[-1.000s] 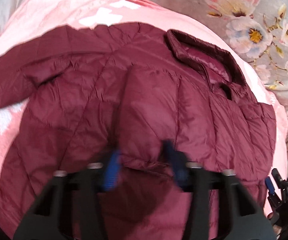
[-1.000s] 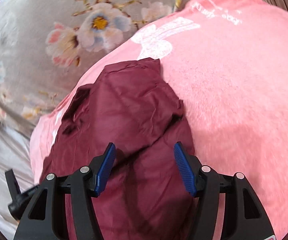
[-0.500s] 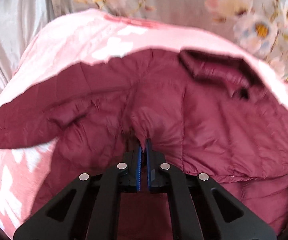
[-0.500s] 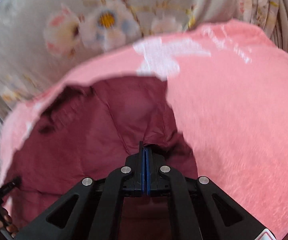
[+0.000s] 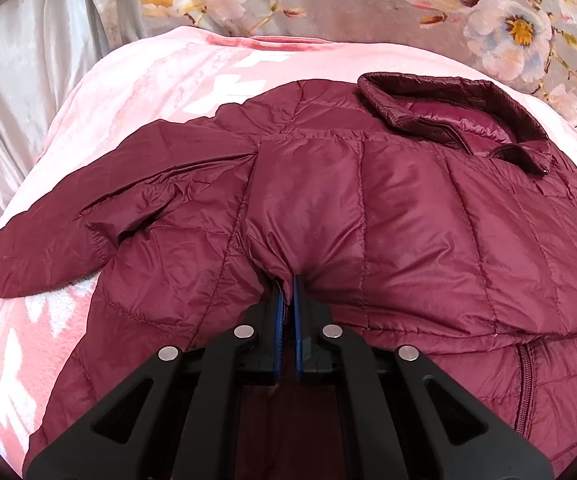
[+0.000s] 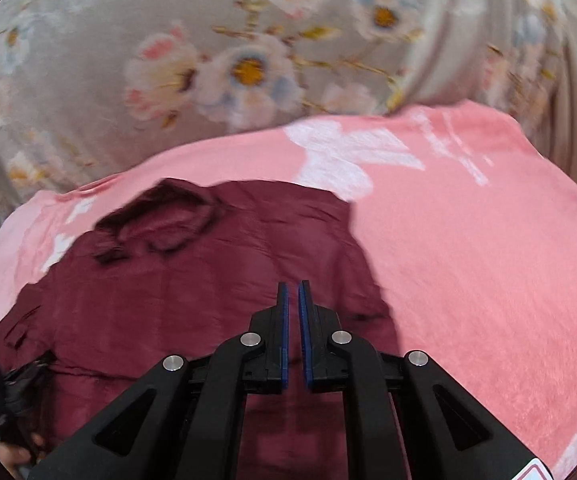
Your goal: Fold large clothes
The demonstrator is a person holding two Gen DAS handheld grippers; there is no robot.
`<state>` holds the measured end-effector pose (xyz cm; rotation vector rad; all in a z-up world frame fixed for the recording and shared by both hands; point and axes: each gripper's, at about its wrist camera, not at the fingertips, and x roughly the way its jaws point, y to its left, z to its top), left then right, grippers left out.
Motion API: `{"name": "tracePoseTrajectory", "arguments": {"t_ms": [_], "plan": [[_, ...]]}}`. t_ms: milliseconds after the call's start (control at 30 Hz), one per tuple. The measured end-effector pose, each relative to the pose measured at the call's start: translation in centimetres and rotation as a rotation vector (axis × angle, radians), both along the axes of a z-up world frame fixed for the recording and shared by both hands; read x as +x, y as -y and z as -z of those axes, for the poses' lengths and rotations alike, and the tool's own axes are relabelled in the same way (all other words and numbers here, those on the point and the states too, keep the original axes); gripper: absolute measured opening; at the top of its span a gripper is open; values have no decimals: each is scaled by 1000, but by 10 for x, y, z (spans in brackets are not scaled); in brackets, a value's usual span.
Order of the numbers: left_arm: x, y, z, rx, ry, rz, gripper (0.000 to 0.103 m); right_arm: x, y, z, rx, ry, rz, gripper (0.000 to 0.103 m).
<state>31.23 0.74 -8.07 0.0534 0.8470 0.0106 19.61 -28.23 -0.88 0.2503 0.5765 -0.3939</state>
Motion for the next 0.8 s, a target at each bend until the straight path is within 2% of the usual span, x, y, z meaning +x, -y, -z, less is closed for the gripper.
{"name": "tracePoseTrajectory", "arguments": {"t_ms": [133,267,367,533,800], "plan": [[-1,1,0,6,4,-2,3,33,-30,5,-8,-38,-86,8],[-1,2,0,12,5,-1,4,55,-45,34,1,-124,-114,8],[-1,2,0,10,5,-1,4,61,-40,57,32,-185,-108,8],[-1,2,1,8,5,-1,4,61,-33,72,85,-196,-105,6],[-1,3,1,15,5,-1,4,64,-40,75,37,-211,-95,6]]}}
